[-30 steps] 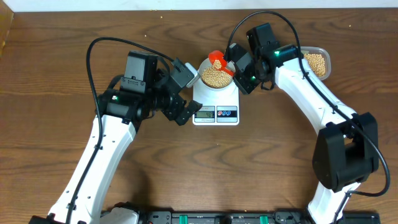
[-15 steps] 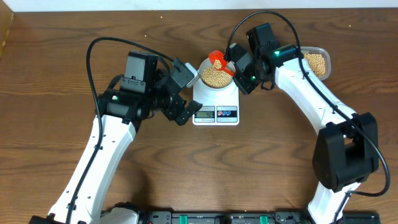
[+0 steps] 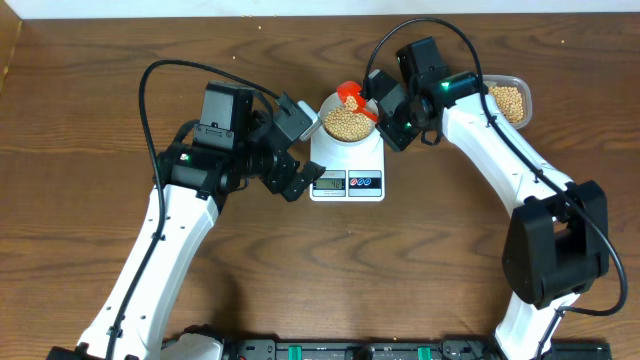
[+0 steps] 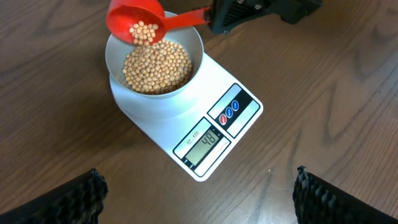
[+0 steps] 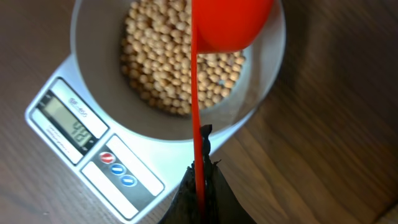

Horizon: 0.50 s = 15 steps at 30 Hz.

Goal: Scoop item into bowl and weigh 50g on scale

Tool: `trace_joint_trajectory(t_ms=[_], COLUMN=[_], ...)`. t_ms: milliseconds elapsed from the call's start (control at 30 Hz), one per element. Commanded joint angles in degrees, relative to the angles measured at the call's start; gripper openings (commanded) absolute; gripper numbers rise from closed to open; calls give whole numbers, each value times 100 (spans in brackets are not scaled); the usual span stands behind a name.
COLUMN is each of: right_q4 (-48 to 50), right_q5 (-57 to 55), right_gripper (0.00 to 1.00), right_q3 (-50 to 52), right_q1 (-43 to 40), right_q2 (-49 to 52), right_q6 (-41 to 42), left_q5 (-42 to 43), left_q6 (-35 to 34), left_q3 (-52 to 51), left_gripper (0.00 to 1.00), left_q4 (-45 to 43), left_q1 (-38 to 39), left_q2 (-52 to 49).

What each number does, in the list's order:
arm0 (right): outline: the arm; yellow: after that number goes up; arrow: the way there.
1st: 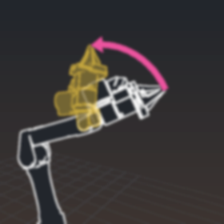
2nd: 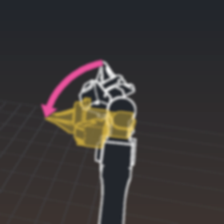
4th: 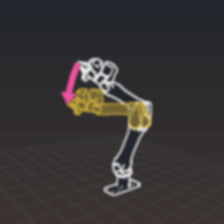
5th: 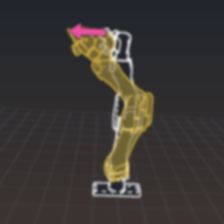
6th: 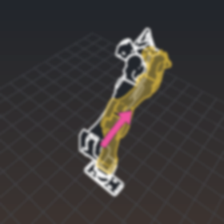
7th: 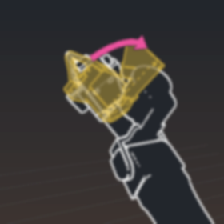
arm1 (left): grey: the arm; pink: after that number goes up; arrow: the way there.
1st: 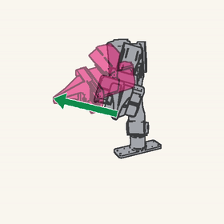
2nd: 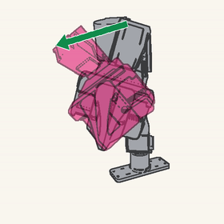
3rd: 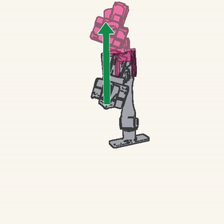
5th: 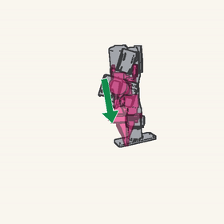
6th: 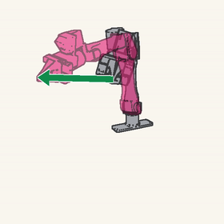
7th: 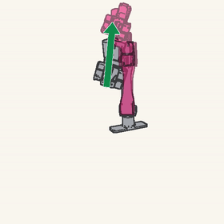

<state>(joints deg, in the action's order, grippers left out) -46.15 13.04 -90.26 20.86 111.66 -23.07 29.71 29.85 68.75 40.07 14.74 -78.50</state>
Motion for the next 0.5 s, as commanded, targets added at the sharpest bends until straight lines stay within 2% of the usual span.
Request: trace_joint_trajectory(t_ms=[0,300,467], right_q4=[15,4,-57], right_q5=[-221,-129,481], right_gripper=[1,1,1], right_q3=[-4,-4,-4], right_q1=[20,20,17], right_q2=[-168,-168,-168], right_q6=[-125,-118,-120], left_q5=[72,72,70], left_q6=[33,33,33], left_q3=[-28,-28,-28], left_gripper=[98,98,98], left_q4=[0,0,0], left_q1=[7,7,7], left_q2=[-7,-7,-4])
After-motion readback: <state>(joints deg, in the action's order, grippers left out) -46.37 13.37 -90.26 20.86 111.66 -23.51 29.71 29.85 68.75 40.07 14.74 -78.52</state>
